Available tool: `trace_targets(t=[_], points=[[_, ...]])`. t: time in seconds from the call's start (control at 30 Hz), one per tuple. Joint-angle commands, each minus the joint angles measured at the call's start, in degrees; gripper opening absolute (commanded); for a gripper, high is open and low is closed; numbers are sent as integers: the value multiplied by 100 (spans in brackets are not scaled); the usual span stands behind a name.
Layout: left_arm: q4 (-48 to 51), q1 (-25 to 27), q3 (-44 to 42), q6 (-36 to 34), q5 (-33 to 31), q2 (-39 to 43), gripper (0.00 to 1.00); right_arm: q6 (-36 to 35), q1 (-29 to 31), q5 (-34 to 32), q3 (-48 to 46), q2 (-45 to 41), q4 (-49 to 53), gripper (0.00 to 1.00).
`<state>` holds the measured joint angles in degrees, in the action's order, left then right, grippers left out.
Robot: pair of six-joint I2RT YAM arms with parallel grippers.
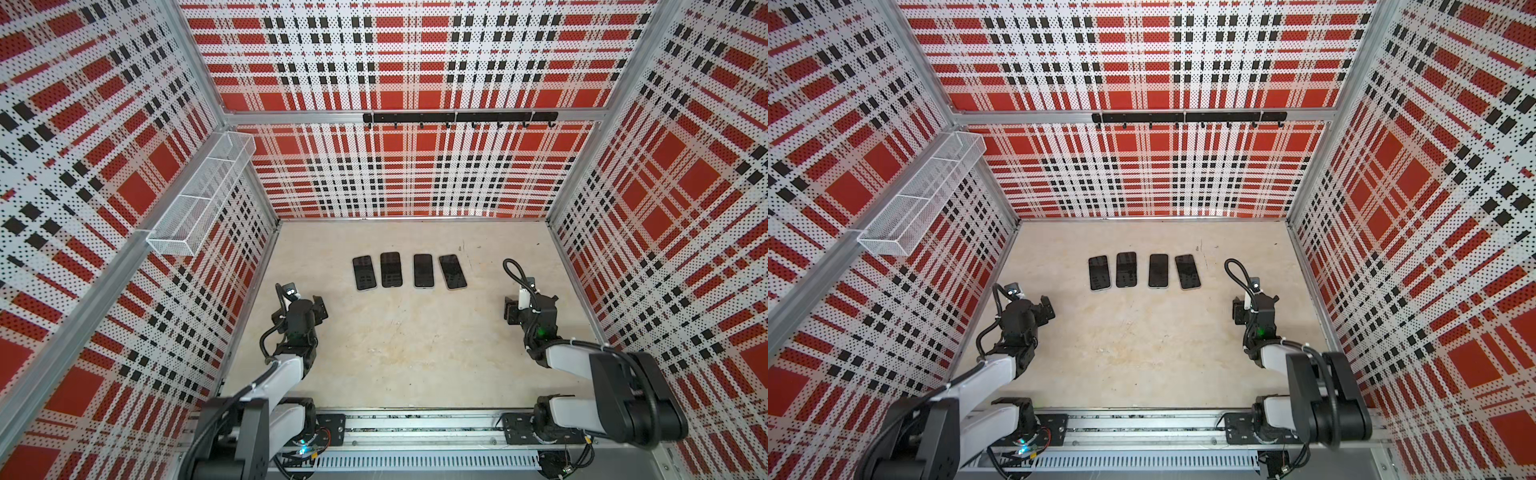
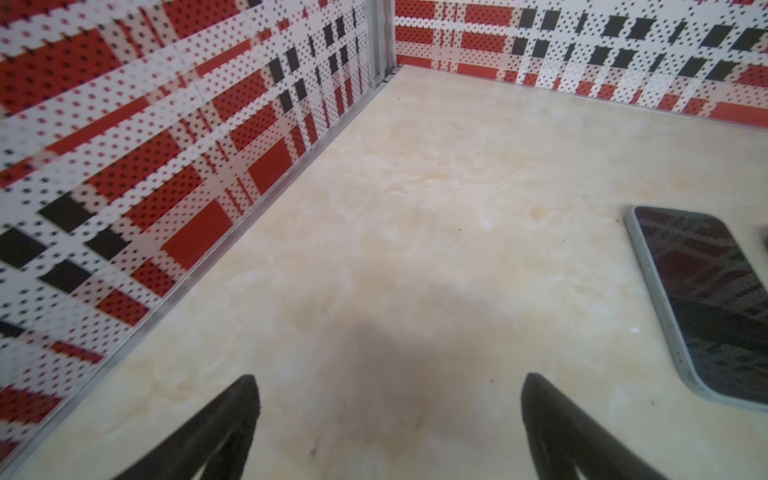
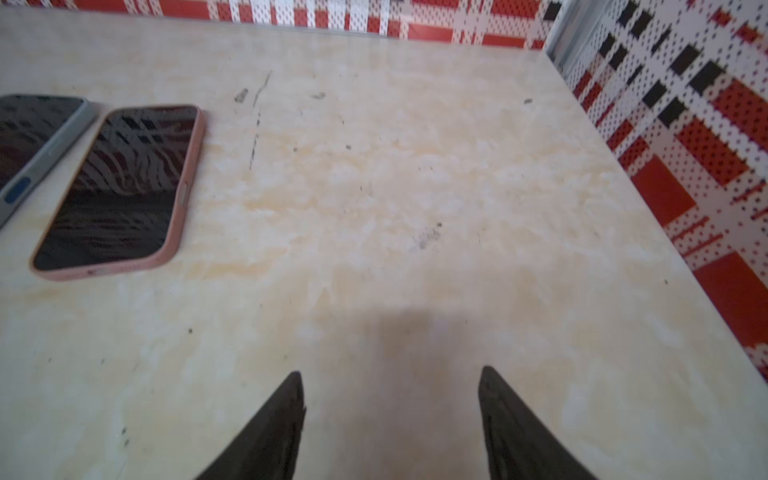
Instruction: Put the phone into the phone case
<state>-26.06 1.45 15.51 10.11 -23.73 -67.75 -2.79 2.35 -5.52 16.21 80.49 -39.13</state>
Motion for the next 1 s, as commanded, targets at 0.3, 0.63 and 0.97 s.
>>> trace_targets(t=[0.3, 0.63, 0.97], points=[[-2967, 126, 658, -1127, 1666, -2264, 99, -16, -189, 632, 683, 1058, -1398, 100], [-2855, 281, 692, -1233, 1405, -2235, 99, -135, -52, 382, 582, 1045, -1571, 100], [-2808, 370, 717, -1300, 1234, -2239, 100, -50, -133, 473, 651, 1065, -1438, 100]])
